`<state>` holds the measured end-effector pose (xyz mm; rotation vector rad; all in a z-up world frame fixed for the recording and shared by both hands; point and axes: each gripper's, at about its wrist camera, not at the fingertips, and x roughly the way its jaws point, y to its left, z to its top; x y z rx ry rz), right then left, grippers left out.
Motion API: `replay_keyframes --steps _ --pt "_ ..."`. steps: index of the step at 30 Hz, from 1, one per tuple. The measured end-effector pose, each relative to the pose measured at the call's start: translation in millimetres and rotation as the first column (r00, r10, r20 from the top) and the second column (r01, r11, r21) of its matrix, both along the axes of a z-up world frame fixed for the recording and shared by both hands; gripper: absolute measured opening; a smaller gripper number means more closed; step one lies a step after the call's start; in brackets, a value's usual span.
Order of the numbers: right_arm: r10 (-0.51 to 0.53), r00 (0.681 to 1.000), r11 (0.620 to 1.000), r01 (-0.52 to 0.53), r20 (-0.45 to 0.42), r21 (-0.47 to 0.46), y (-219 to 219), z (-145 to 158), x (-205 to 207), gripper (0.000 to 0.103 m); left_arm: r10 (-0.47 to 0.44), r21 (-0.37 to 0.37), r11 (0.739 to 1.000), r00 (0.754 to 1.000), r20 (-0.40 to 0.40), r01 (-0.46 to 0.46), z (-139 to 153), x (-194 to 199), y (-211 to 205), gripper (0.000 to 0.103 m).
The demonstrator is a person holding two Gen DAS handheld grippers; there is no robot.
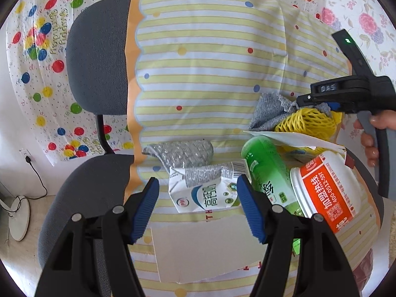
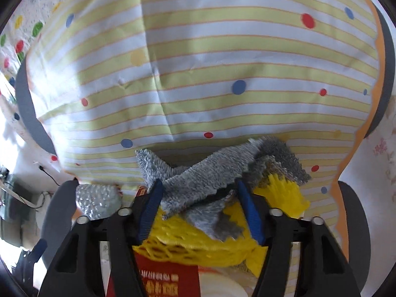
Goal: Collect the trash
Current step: 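Grasp the grey cloth with the right tool while the left tool grasps the yellow mesh net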
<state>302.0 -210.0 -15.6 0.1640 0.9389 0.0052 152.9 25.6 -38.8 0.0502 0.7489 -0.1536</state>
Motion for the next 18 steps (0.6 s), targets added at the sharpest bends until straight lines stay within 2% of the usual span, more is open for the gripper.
replay_keyframes --steps 2,6,9,12,16,18 --pt "0.008 1.000 1.000 -0.008 0.027 -0.018 5 4 -1 0.009 -0.002 0.002 1.000 1.000 0.003 0.002 3 -3 0 0.064" --pt "0.053 0.976 0.999 -0.054 0.209 -0.003 8 44 -32 0.006 -0.016 0.010 1.000 0.999 0.028 0.015 14 -12 -2 0.064" --pt "0.059 0.924 0.998 -0.053 0.379 -0.026 2 93 -71 0.006 -0.036 0.022 0.999 0.998 0.060 0.034 29 -18 -9 0.064" --pt "0.063 0.866 0.998 -0.057 0.496 -0.027 -14 138 -113 0.006 -0.065 0.013 0.998 0.994 0.088 0.064 45 -23 -23 0.064" --pt "0.042 0.818 0.997 0.004 0.574 -0.079 -39 173 -165 0.007 -0.124 0.005 0.992 0.984 0.125 0.124 65 -28 -51 0.064" --pt "0.030 0.811 0.991 0.053 0.585 -0.125 -54 177 -189 0.007 -0.166 0.001 0.986 0.976 0.140 0.168 73 -31 -69 0.064"
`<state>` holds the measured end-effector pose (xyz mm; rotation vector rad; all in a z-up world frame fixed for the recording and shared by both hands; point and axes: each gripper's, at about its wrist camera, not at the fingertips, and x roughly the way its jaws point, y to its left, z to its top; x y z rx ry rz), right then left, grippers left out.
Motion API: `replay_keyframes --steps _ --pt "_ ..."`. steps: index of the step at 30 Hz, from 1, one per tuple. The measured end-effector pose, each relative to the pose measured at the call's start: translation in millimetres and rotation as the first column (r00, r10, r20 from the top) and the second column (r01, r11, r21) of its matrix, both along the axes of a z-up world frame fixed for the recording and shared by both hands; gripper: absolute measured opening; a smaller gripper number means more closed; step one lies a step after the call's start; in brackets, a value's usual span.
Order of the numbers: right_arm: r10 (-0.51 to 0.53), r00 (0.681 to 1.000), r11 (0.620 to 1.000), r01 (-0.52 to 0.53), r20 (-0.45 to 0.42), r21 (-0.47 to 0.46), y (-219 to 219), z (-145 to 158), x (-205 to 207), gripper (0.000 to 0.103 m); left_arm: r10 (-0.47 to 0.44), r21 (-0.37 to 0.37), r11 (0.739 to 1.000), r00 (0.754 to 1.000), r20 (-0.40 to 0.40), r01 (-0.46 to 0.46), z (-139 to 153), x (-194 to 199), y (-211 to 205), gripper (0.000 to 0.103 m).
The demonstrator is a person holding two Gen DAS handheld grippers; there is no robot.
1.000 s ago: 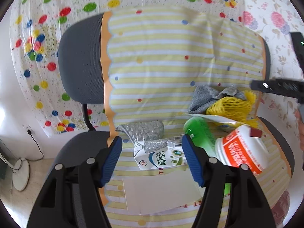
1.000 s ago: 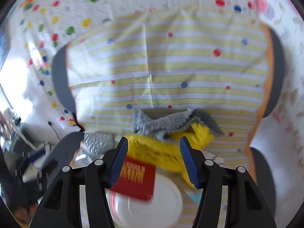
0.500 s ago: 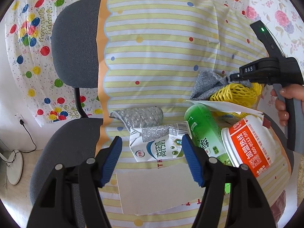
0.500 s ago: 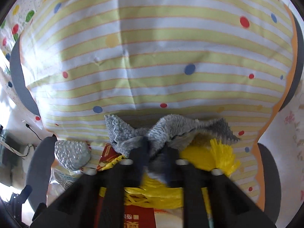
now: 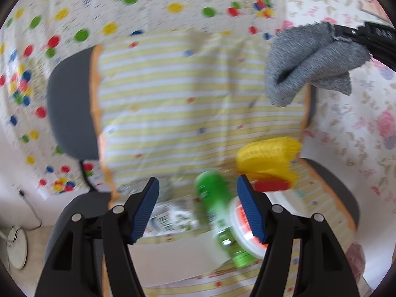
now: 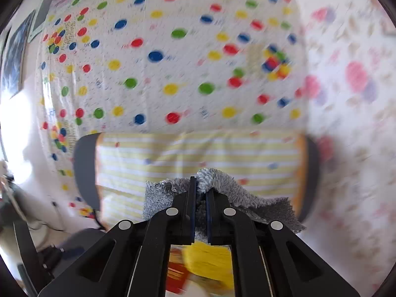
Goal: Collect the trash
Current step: 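Grasp the grey cloth with the right tool while the left tool grasps the yellow mesh net, then carry the grey cloth and yellow mesh net over the pink bin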
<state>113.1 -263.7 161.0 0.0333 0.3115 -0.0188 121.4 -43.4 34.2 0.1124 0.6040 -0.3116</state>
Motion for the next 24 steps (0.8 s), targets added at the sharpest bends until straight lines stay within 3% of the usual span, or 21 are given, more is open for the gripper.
replay_keyframes --steps 3,8,15,17,18,21,24 --pt "-0.064 0.998 0.997 0.063 -0.017 -0.044 -21 -12 -30 0.007 -0.065 -0.003 0.998 0.998 0.002 0.065 7 1 -29 0.064" --pt "-0.159 0.983 0.985 0.152 -0.089 -0.083 -58 -57 -59 0.007 -0.141 0.012 0.990 0.990 -0.026 0.141 7 22 -80 0.064" --pt "-0.180 0.963 0.984 0.175 -0.200 -0.039 -90 -110 -67 0.007 -0.158 0.095 0.979 0.965 -0.207 0.180 -30 78 -133 0.063" --pt "-0.180 0.961 0.984 0.177 -0.210 -0.034 -93 -118 -69 0.007 -0.146 0.085 0.982 0.958 -0.246 0.171 -38 90 -136 0.055" --pt "-0.181 0.960 0.983 0.178 -0.213 -0.034 -93 -121 -70 0.007 -0.139 0.073 0.984 0.955 -0.264 0.163 -41 96 -137 0.047" --pt "-0.182 0.959 0.983 0.180 -0.217 -0.026 -95 -130 -74 0.007 -0.148 0.030 0.987 0.953 -0.265 0.161 -46 103 -137 0.006" --pt "-0.193 0.960 0.981 0.192 -0.202 -0.025 -96 -129 -83 0.007 -0.167 -0.020 0.986 0.971 -0.169 0.166 -34 86 -131 0.004"
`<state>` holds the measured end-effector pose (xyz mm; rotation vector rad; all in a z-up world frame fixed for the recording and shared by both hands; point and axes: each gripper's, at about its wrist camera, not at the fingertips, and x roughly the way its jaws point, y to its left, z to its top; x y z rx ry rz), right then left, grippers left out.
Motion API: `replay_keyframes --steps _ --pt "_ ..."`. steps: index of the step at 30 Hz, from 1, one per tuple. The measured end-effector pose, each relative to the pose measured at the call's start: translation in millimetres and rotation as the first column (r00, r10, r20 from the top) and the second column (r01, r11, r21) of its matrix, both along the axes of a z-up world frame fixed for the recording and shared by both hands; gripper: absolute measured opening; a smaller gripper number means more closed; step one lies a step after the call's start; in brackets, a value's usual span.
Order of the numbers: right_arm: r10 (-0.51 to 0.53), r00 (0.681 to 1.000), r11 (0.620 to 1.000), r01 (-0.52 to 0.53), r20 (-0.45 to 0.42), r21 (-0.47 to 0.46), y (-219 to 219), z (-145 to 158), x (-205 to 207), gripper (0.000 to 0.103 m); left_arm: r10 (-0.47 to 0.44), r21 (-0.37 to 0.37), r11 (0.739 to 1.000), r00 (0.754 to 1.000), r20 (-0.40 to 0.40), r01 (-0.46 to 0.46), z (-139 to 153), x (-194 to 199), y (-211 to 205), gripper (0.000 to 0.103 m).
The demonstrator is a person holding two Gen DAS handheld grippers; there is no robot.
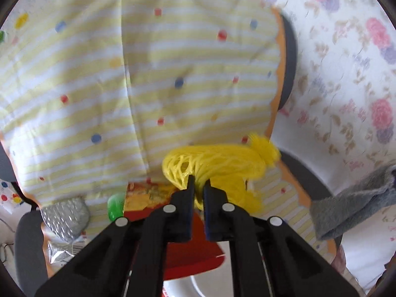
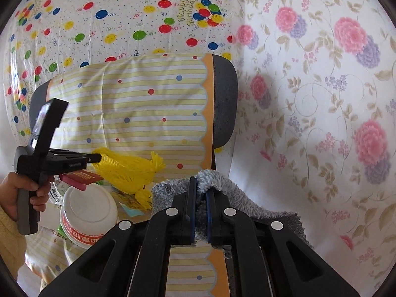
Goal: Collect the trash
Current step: 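Carry the grey cloth and yellow mesh net over the pink bin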
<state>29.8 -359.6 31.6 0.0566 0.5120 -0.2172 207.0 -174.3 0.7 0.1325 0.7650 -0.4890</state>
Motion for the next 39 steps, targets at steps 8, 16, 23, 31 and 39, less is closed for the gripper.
replay_keyframes --steps 8,16,23,31,39 --pt "-0.045 0.996 0.999 0.046 0.078 -0.021 2 25 -53 0.007 -0.054 -0.127 0.987 0.952 0.302 0.096 83 -104 6 0.004" --pt "-0.138 0.988 0.990 0.140 0.068 -0.032 -6 19 -130 0.007 -0.109 -0.147 0.972 0.903 0.415 0.185 81 -209 -1 0.004" --pt "-0.267 0.962 0.964 0.267 -0.056 -0.001 -34 -30 -197 0.007 -0.139 -0.154 0.967 0.930 0.339 0.201 25 -255 -10 0.004" --pt "-0.385 0.892 0.916 0.401 -0.237 0.022 -58 -114 -250 0.008 -0.202 -0.165 0.957 0.955 0.217 0.240 -33 -282 -25 0.004" --pt "-0.396 0.844 0.894 0.444 -0.361 0.058 -77 -176 -242 0.028 -0.244 -0.145 0.952 0.955 0.171 0.269 -49 -287 -34 0.004"
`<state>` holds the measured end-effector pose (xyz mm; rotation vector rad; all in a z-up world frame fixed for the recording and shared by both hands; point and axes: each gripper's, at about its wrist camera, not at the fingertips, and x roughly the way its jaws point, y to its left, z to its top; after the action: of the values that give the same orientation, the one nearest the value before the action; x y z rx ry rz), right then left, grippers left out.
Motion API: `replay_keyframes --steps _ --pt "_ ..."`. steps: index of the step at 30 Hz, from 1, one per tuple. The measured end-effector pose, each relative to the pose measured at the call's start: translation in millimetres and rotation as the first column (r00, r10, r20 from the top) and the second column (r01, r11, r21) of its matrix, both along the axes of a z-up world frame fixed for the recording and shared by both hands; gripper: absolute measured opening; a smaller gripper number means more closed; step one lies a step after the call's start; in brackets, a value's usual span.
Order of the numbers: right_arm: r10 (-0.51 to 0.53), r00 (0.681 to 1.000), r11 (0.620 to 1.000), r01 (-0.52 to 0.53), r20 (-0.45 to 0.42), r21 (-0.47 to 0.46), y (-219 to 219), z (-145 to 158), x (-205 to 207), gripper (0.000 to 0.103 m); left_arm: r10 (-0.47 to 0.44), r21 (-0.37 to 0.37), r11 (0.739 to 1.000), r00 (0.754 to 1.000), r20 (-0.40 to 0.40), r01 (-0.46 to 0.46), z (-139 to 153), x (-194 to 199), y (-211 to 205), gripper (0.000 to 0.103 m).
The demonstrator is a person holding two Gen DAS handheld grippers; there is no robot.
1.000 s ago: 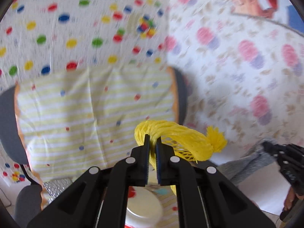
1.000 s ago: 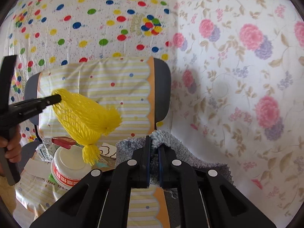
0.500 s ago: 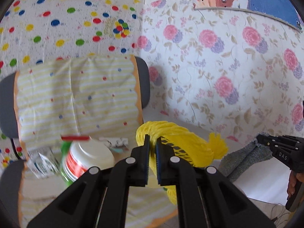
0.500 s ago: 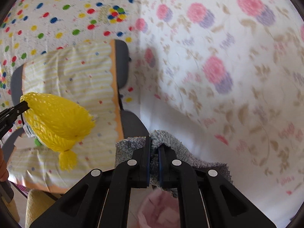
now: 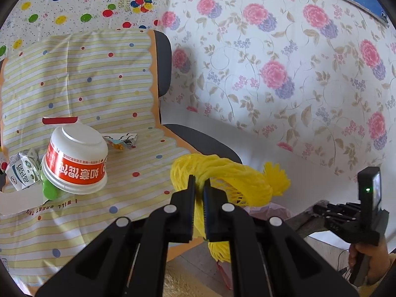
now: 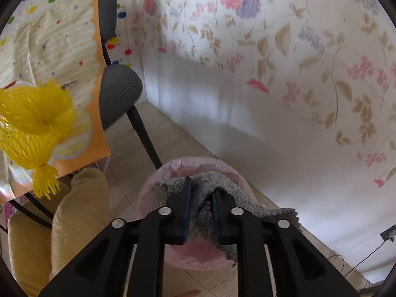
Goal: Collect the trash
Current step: 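Carry the grey cloth and yellow mesh net over the pink bin, then open the right tool over the bin while the left tool drops the mesh net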
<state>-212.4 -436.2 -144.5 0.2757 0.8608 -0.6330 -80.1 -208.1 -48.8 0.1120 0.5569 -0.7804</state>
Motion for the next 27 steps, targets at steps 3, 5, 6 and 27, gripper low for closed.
replay_keyframes --steps 3,5,6,27 --pt "-0.003 1.000 1.000 0.003 -0.007 0.018 -3 -5 3 0.043 -0.010 0.003 1.000 1.000 -0.006 0.010 -2 -1 -4 0.004" --pt "-0.001 1.000 0.999 0.001 0.003 0.033 -5 -5 2 0.045 -0.020 0.004 1.000 1.000 -0.016 0.020 -4 -2 -7 0.004" --pt "-0.001 1.000 0.999 0.001 0.012 0.039 -6 -5 2 0.045 -0.027 0.002 1.000 0.999 -0.020 0.027 -4 -2 -8 0.004" --pt "-0.099 0.970 0.994 0.107 0.220 -0.024 -34 77 -63 0.045 -0.388 0.015 0.919 0.911 -0.137 0.394 -31 -51 -127 0.004"
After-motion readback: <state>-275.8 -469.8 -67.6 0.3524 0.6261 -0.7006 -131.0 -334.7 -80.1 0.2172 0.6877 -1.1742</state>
